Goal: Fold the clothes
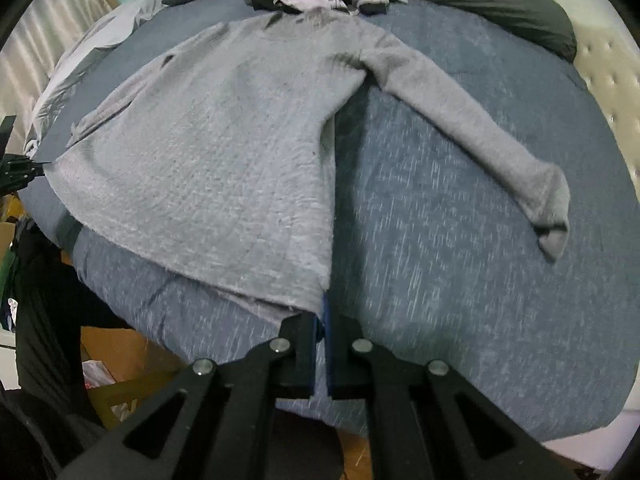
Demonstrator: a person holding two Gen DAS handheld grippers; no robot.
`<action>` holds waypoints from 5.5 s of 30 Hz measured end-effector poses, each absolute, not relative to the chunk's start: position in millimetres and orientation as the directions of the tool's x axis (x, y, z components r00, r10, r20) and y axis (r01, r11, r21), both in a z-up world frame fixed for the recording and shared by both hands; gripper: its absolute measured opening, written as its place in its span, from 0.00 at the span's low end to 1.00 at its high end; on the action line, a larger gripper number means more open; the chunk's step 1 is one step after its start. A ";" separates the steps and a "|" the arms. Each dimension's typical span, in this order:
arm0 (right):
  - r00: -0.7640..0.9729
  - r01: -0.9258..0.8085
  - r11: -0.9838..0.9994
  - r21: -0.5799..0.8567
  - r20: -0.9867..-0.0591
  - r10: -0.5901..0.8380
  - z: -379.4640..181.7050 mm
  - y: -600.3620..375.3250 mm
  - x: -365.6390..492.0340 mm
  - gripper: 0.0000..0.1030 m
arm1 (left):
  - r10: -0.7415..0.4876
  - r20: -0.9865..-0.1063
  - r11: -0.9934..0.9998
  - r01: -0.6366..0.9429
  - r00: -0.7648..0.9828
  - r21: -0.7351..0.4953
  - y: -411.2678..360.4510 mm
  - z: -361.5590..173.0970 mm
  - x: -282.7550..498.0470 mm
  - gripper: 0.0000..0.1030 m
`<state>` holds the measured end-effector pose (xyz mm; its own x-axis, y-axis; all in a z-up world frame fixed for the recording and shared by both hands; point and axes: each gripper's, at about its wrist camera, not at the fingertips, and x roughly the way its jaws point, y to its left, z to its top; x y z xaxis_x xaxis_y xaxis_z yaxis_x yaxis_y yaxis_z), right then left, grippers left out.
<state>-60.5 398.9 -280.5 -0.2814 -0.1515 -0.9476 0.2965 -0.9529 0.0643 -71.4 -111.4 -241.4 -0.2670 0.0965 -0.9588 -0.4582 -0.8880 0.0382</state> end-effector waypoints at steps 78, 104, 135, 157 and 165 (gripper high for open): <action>-0.457 0.506 -0.845 -0.174 -0.885 -0.091 -359.3 324.0 -539.0 0.03 | 0.104 -0.880 -0.862 -0.482 -0.464 0.153 -35.4 -338.1 -563.3 0.36; -0.574 0.374 -0.927 0.025 -0.779 -0.252 -319.0 336.4 -566.2 0.40 | 0.131 -0.864 -0.903 -0.418 -0.486 0.098 -52.9 -330.9 -580.6 0.42; -0.473 0.200 -0.968 0.150 -0.851 -0.229 -351.4 283.9 -629.5 0.29 | 0.184 -0.848 -0.936 -0.351 -0.497 0.003 -67.9 -322.2 -582.9 0.17; -0.606 0.151 -0.950 0.275 -0.733 -0.308 -281.6 330.5 -461.4 0.65 | 0.128 -0.883 -0.977 -0.209 -0.451 -0.035 -221.8 -272.7 -405.4 0.32; -0.534 0.183 -0.909 0.374 -0.739 -0.412 -312.0 301.2 -353.2 0.65 | 0.058 -0.911 -0.995 -0.102 -0.409 -0.017 -290.3 -297.3 -331.9 0.35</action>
